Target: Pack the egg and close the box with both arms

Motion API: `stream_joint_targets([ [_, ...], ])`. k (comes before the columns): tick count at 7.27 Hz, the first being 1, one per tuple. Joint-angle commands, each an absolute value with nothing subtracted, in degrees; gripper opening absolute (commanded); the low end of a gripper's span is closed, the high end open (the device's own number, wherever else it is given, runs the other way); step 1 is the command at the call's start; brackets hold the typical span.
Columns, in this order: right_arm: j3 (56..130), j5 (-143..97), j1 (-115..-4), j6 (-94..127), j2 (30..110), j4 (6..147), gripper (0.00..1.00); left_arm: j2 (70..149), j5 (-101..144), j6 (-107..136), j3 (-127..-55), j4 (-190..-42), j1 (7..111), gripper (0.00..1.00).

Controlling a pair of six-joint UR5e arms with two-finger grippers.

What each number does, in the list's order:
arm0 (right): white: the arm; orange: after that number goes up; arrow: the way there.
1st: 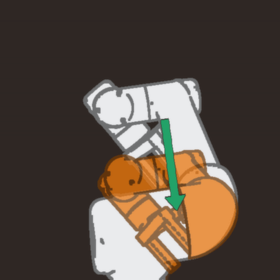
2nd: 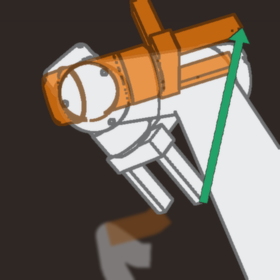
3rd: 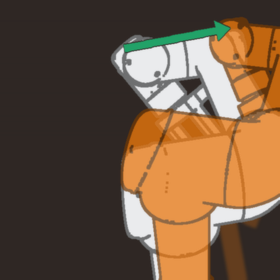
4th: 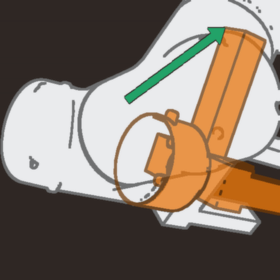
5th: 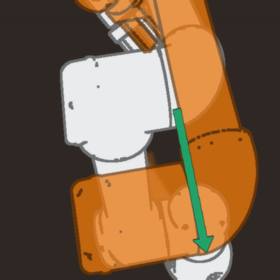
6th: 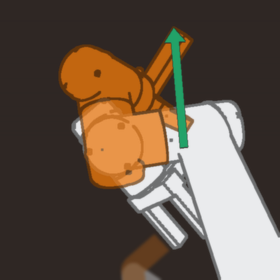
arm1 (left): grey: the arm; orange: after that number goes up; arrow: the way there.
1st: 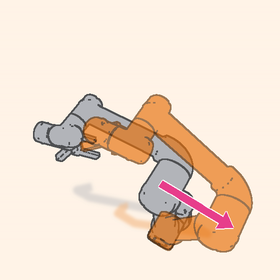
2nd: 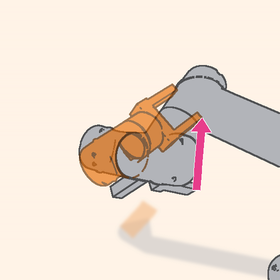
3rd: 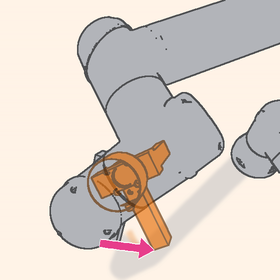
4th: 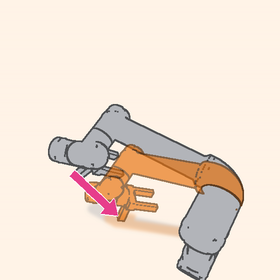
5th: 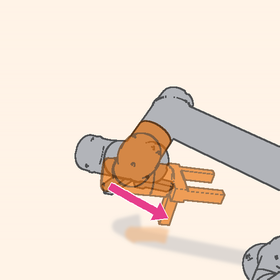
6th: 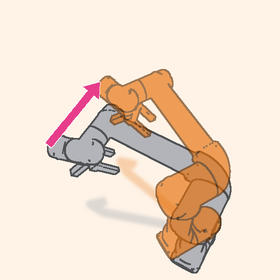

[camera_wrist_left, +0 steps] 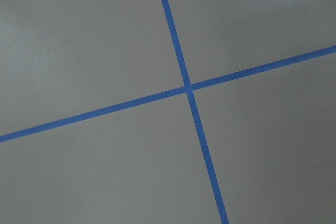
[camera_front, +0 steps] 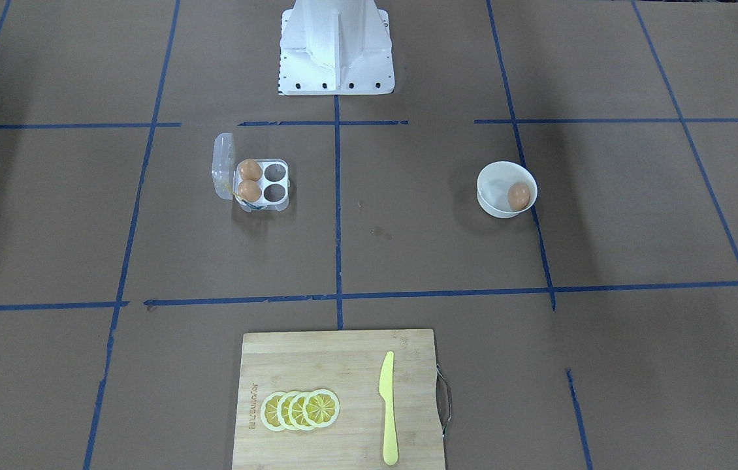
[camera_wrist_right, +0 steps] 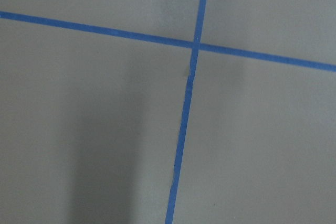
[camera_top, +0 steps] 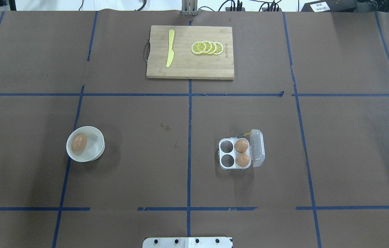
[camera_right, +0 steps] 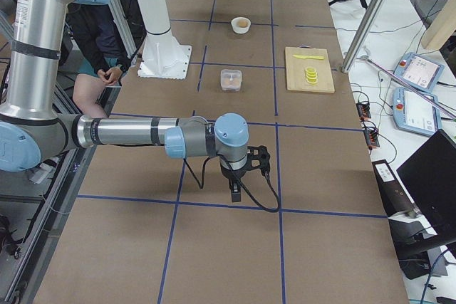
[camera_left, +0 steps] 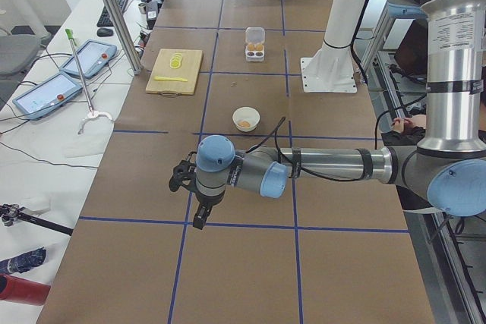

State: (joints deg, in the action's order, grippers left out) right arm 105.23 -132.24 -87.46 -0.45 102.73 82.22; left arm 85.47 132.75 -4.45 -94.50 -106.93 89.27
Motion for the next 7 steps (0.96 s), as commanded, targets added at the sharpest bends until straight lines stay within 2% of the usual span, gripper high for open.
stream_joint_targets([
  [1, 105.29, -132.10, -87.45, -0.18, 102.57, 75.17, 1.00, 87.97, 132.37, 0.60, -93.96, -115.87, 89.12, 1.00],
  [4, 100.38, -132.19, -87.36, -0.26, 100.11, 74.88, 1.00, 91.22, 133.58, 0.88, -88.70, -135.31, 89.03, 1.00],
  [7, 100.02, -133.77, -87.36, -0.18, 100.11, 72.26, 1.00, 91.50, 137.26, 4.21, -91.30, -141.28, 85.46, 1.00],
])
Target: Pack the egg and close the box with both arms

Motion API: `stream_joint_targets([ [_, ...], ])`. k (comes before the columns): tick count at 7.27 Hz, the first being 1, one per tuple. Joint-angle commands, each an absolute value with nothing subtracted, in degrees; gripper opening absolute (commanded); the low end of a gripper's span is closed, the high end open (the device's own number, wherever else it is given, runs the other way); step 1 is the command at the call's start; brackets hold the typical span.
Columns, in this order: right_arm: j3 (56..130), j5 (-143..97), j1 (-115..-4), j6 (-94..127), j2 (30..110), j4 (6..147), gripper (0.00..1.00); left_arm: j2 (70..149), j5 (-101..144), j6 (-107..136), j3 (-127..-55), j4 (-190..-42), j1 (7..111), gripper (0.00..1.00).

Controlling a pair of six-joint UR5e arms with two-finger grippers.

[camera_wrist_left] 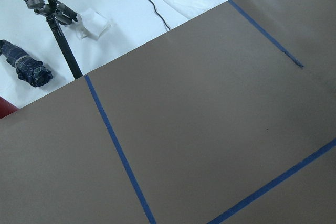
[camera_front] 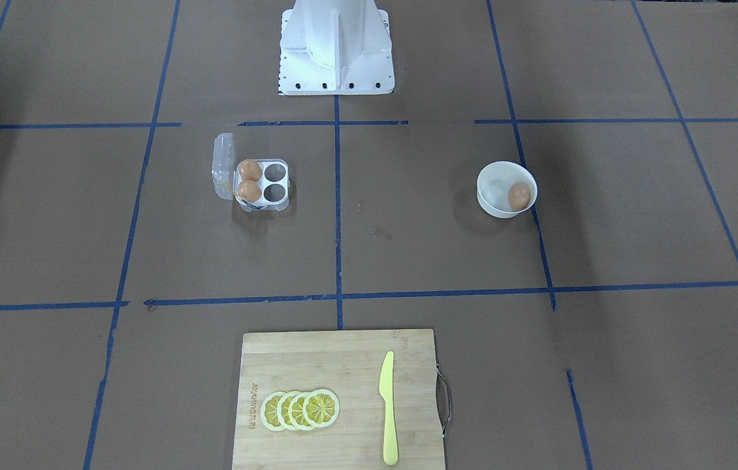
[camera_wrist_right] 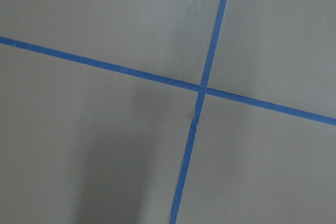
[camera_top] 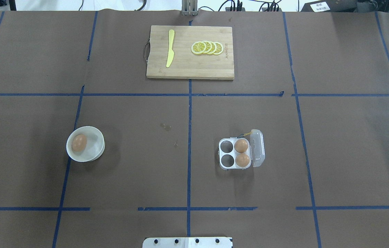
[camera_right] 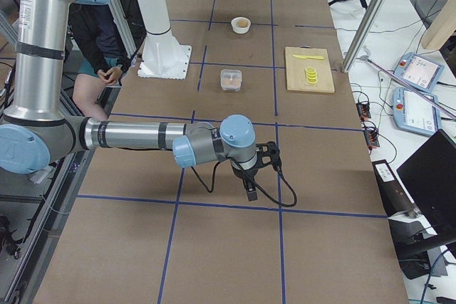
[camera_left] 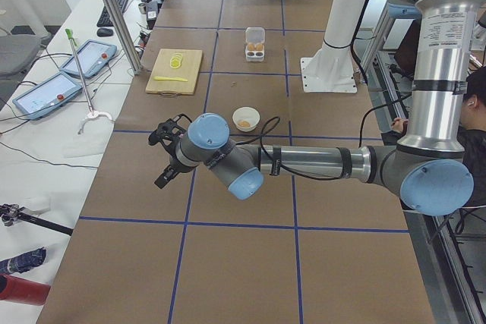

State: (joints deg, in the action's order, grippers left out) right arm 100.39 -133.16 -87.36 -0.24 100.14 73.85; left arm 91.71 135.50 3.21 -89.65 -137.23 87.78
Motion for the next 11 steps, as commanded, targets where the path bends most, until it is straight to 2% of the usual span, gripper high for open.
stream_joint_targets([
  [1, 99.41, -133.86, -87.28, -0.26, 100.11, 72.07, 1.00, 92.28, 139.37, 4.48, -91.58, -141.59, 81.08, 1.00],
  [4, 99.23, -133.95, -87.28, -0.18, 100.37, 71.98, 1.00, 92.81, 132.57, 26.22, -98.42, -141.50, 68.95, 1.00],
  [7, 99.32, -134.03, -87.28, -0.26, 100.81, 71.89, 1.00, 89.21, 112.46, 40.84, -107.04, -136.96, 53.74, 1.00],
  [8, 99.23, -134.03, -87.28, -0.35, 100.81, 71.89, 1.00, 89.47, 111.54, 46.44, -108.44, -133.98, 50.22, 0.96],
  [9, 99.23, -134.03, -87.28, -0.26, 100.81, 71.89, 1.00, 89.56, 107.53, 52.15, -111.33, -129.51, 46.01, 0.86],
  [11, 99.23, -134.03, -87.28, -0.26, 100.90, 71.98, 1.00, 89.65, 104.78, 58.42, -112.85, -125.69, 39.76, 0.79],
])
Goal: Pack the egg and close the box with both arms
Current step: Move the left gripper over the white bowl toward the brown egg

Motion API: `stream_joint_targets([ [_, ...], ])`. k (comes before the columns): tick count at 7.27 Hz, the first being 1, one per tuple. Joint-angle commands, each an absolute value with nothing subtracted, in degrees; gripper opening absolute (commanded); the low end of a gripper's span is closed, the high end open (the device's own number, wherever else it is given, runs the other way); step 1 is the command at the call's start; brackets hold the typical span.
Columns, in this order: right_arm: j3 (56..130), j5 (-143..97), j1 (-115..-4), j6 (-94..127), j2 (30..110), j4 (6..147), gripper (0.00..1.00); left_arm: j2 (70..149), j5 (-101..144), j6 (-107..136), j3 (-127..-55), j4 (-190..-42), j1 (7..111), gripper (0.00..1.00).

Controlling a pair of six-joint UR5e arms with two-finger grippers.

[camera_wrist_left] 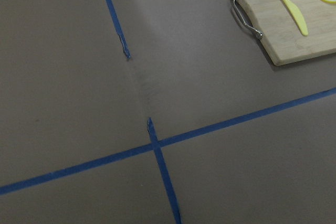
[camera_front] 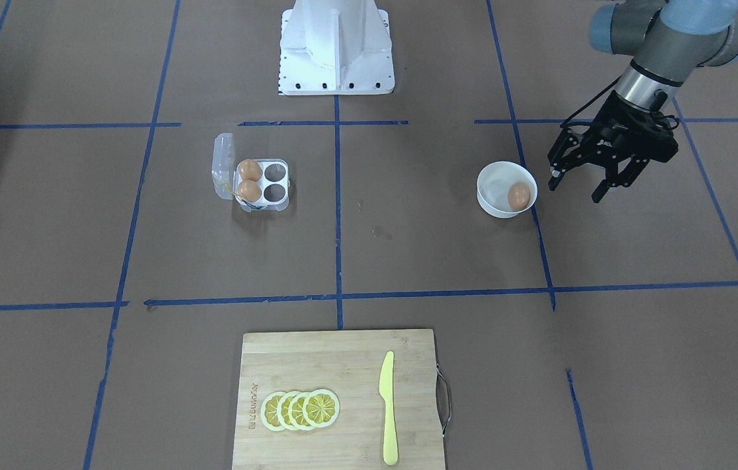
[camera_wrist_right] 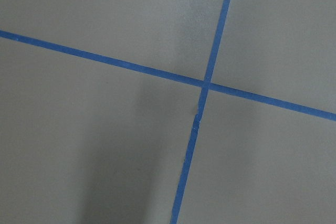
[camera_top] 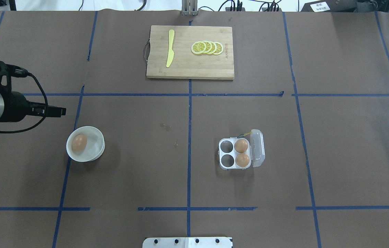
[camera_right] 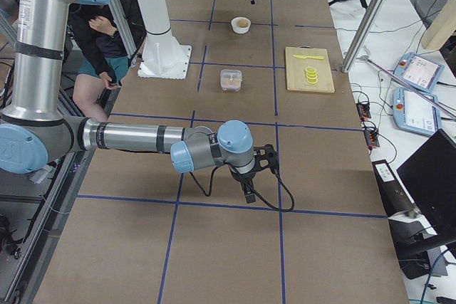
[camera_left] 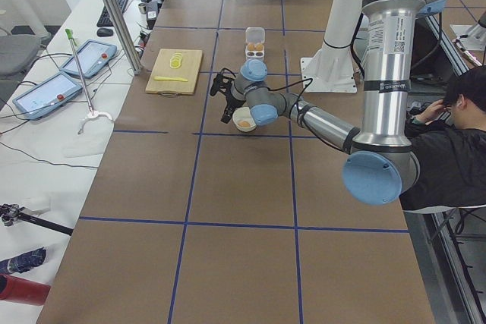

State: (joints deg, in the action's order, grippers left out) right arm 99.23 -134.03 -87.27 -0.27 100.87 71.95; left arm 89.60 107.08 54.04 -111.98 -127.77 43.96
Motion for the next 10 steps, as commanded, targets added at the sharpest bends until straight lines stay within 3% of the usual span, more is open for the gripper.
stream_joint_targets([
  [1, 99.14, -134.03, -87.28, -0.26, 100.90, 71.98, 1.00, 90.08, 101.20, 62.71, -112.33, -125.60, 35.38, 0.79],
  [10, 98.79, -134.03, -87.28, -0.35, 100.99, 71.98, 1.00, 93.16, 100.02, 62.84, -106.96, -125.51, 31.91, 0.78],
])
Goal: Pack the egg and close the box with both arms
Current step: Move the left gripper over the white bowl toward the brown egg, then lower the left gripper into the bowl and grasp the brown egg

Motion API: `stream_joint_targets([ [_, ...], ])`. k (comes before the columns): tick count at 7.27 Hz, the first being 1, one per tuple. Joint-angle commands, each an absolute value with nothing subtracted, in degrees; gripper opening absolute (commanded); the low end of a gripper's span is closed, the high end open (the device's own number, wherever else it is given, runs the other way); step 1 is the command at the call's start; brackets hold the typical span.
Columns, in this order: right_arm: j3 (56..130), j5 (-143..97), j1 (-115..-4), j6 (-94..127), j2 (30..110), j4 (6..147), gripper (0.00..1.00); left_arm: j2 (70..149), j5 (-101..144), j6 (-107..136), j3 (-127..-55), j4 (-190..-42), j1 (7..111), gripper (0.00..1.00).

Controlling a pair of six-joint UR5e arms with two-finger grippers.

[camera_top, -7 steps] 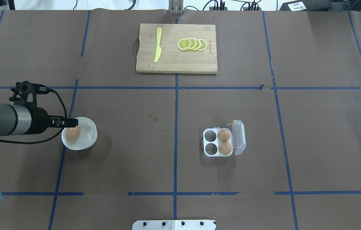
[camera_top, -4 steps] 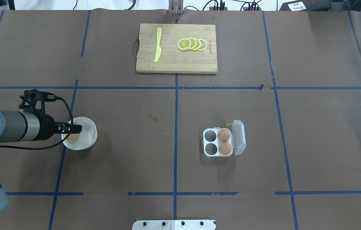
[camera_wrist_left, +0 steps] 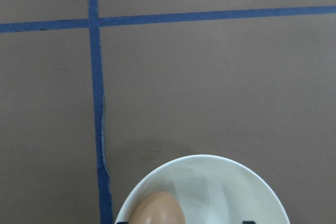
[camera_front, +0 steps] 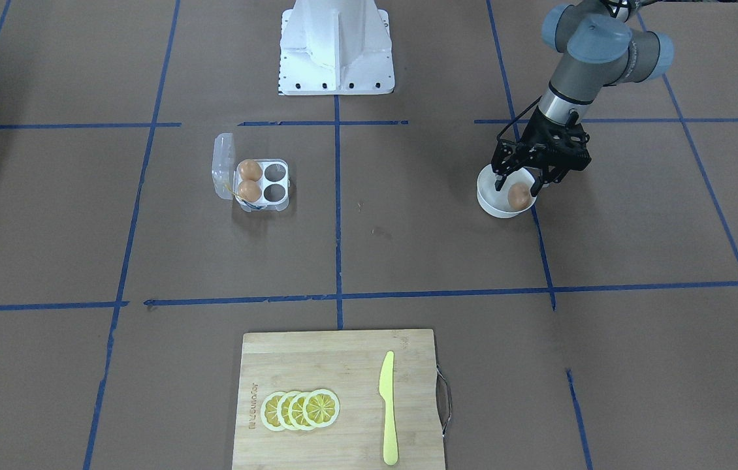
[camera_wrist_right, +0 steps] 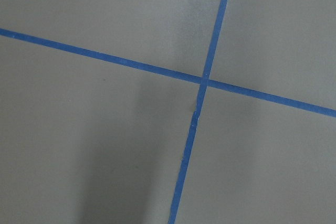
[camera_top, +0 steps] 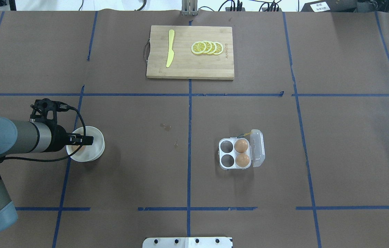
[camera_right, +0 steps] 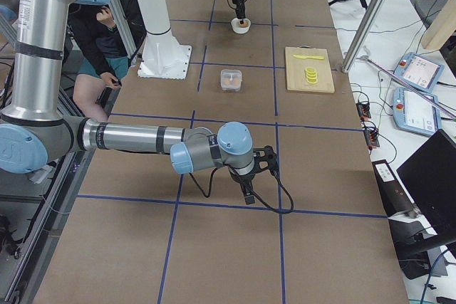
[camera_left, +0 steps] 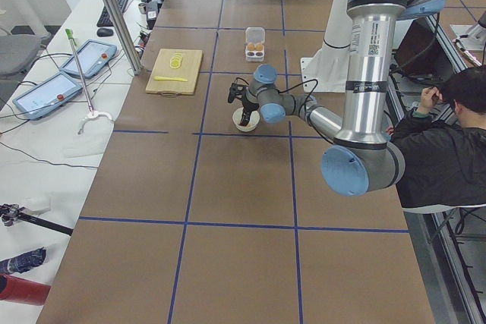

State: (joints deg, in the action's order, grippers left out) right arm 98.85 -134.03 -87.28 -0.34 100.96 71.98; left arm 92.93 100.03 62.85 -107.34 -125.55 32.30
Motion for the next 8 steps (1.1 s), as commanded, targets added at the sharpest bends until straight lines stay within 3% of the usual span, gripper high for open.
stream_joint_targets([
  [1, 98.79, -134.03, -87.28, -0.35, 100.99, 71.98, 1.00, 93.08, 100.02, 62.84, -107.05, -125.59, 31.90, 0.78],
  [8, 98.79, -134.03, -87.28, -0.35, 101.07, 71.98, 1.00, 93.16, 99.67, 62.67, -106.26, -125.51, 30.85, 0.77],
])
